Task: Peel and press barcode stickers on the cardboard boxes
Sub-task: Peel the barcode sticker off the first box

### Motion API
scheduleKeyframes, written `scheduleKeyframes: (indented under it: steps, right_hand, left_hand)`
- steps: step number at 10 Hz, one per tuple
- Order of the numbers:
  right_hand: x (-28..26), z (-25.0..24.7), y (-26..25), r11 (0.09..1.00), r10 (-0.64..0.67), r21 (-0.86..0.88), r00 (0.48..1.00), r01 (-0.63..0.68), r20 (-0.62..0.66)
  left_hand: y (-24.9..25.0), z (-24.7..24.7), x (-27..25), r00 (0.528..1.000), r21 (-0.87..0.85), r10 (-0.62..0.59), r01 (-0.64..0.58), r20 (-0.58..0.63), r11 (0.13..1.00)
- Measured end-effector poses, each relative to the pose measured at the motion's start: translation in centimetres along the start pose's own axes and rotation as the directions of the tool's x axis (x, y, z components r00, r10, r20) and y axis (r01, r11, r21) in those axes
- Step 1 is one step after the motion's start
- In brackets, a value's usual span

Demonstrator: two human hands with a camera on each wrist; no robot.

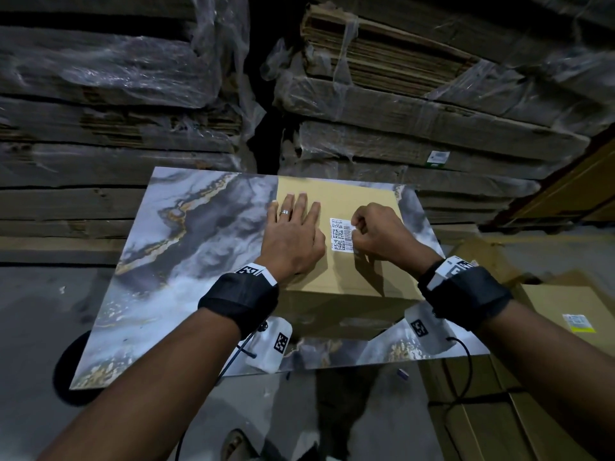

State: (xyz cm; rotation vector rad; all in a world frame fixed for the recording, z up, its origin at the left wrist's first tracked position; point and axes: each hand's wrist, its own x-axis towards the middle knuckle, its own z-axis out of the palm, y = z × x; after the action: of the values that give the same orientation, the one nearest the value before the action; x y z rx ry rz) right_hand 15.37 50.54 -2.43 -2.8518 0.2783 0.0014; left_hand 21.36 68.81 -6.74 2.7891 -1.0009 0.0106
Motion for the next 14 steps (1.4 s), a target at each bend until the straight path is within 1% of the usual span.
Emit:
scheduleKeyframes:
  steps: [1, 2, 4, 7, 8, 9, 10, 11, 12, 13, 14]
  right_hand:
    - [0.1, -0.2, 0.2, 1.0, -0.002, 0.012, 1.0, 0.002, -0.002]
    - [-0.2, -0.1, 0.6, 0.999, -0.022, 0.038, 0.999, 0.023, -0.036]
    - [-1.0, 0.5, 0.7, 0.995, -0.095, 0.005, 0.991, 0.096, -0.093]
    - [-1.0, 0.7, 0.5, 0.996, -0.08, 0.025, 0.993, 0.083, -0.086]
    - [-0.8, 0.5, 0.3, 0.997, -0.068, 0.029, 0.996, 0.07, -0.066]
    - [-0.6, 0.1, 0.1, 0.998, -0.033, 0.044, 0.999, 0.034, -0.023]
    - [-0.5, -0.2, 0.2, 0.997, -0.003, 0.071, 1.0, 0.004, -0.019]
    - [-0.7, -0.2, 0.3, 0.998, -0.012, 0.061, 0.998, 0.016, -0.06]
    - [-1.1, 0.0, 0.4, 0.999, -0.046, 0.008, 0.995, 0.047, -0.089]
    - [-1.5, -0.1, 0.4, 0.997, -0.069, 0.033, 0.99, 0.073, -0.122]
    - [-1.5, -0.5, 0.0, 0.997, -0.079, 0.001, 0.99, 0.08, -0.121]
  left_hand:
    - [0.0, 0.1, 0.0, 1.0, -0.015, 0.003, -0.004, -0.015, 1.0]
    - [-0.1, 0.2, 0.0, 1.0, -0.038, 0.005, -0.006, -0.022, 0.999]
    - [0.0, 0.3, -0.1, 1.0, -0.025, 0.011, -0.012, -0.026, 1.0]
    - [0.1, 0.2, -0.2, 0.999, -0.027, 0.013, -0.014, -0.033, 1.0]
    - [0.0, 0.2, -0.1, 0.999, -0.025, 0.014, -0.015, -0.039, 1.0]
    - [0.0, 0.3, -0.1, 0.999, -0.029, 0.018, -0.019, -0.044, 0.999]
    - [0.0, 0.2, 0.0, 0.999, -0.024, 0.021, -0.022, -0.037, 0.999]
    - [-0.1, 0.2, 0.0, 0.999, -0.024, 0.017, -0.018, -0.04, 1.0]
    - [-0.1, 0.3, 0.0, 0.999, -0.031, 0.021, -0.022, -0.031, 0.999]
    - [-0.1, 0.3, -0.1, 0.999, -0.029, 0.023, -0.024, -0.032, 0.999]
    - [-0.1, 0.4, -0.1, 0.999, -0.023, 0.024, -0.025, -0.034, 0.999]
